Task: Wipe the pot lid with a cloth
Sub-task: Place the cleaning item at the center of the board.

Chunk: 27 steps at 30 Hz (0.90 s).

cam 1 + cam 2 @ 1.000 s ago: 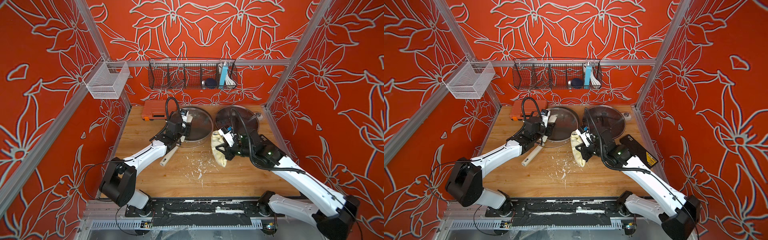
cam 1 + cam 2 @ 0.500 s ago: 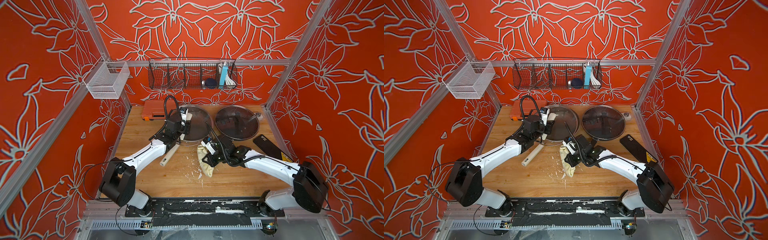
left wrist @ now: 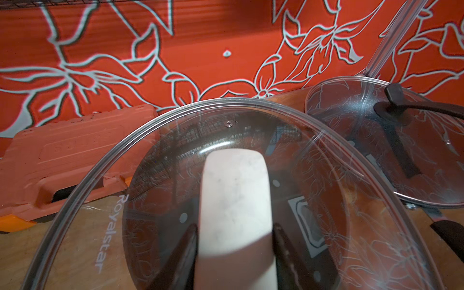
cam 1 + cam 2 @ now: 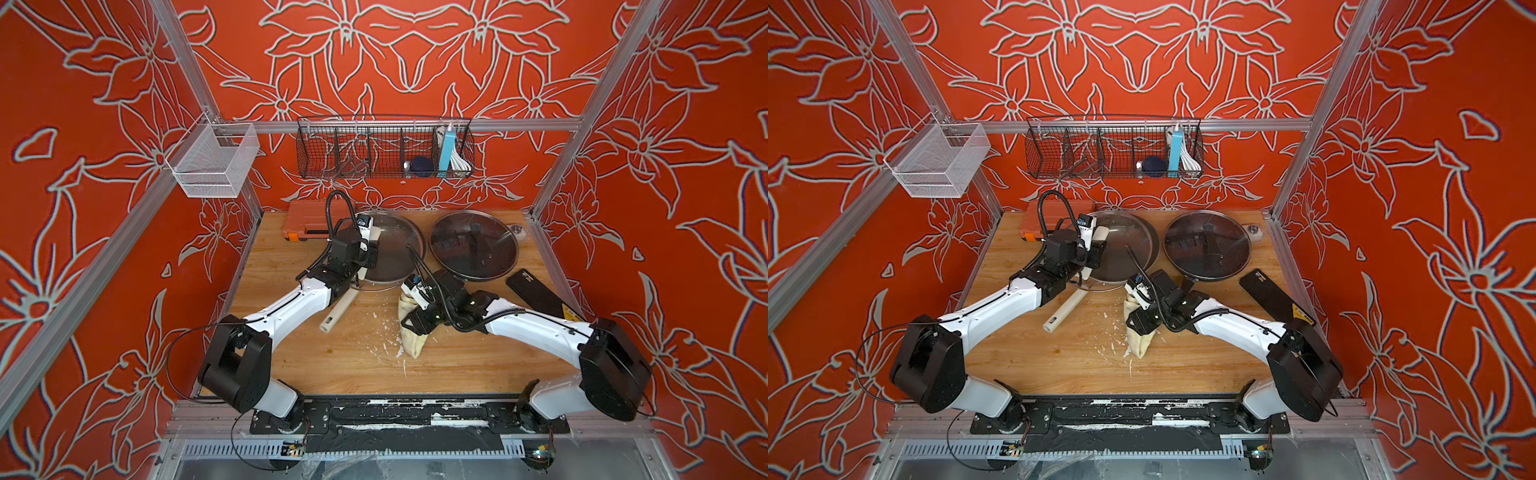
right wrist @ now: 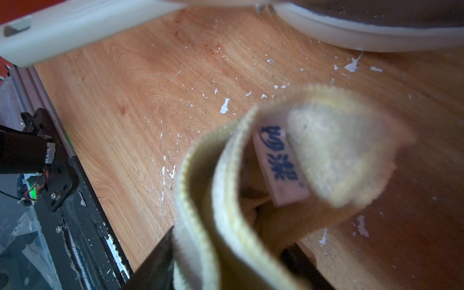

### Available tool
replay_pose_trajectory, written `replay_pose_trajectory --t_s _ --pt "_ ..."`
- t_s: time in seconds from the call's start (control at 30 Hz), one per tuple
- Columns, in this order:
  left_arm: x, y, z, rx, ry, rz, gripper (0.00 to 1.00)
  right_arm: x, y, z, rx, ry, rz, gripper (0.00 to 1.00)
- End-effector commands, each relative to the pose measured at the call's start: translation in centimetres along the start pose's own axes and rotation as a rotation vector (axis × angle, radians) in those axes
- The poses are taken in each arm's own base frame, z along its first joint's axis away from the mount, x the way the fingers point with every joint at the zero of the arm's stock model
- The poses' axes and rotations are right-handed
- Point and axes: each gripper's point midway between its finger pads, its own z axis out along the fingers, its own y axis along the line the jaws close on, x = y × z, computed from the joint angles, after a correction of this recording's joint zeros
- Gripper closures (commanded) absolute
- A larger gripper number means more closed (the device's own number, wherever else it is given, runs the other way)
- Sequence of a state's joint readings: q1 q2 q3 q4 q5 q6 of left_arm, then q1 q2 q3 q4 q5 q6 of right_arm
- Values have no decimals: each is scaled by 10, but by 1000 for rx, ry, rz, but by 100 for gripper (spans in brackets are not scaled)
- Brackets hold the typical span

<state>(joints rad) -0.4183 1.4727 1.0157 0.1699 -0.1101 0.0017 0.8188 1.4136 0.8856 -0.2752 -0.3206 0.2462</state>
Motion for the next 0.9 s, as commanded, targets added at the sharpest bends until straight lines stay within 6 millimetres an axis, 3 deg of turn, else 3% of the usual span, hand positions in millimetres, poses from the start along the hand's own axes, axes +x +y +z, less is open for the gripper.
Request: replay_pose_trajectory --t_s 0.0,0.23,0.3,0.4,0.53,0.87 --pt "-117 0 -35 18 -365 -54 100 -18 3 -25 39 -68 -46 35" --pt "-116 -2 -29 29 -356 -65 100 -30 8 -55 51 -133 -105 22" --pt "-117 -2 -28 33 -356 -68 100 -21 7 -48 43 -69 -120 13" --pt "-116 -4 -26 40 -354 -72 100 -8 6 -35 37 45 -137 6" --pt "-115 -3 -26 36 -349 -69 100 -17 4 -36 59 -10 -127 2" --pt "-110 -5 -19 53 -326 -78 100 -47 -10 -61 151 -140 -94 2"
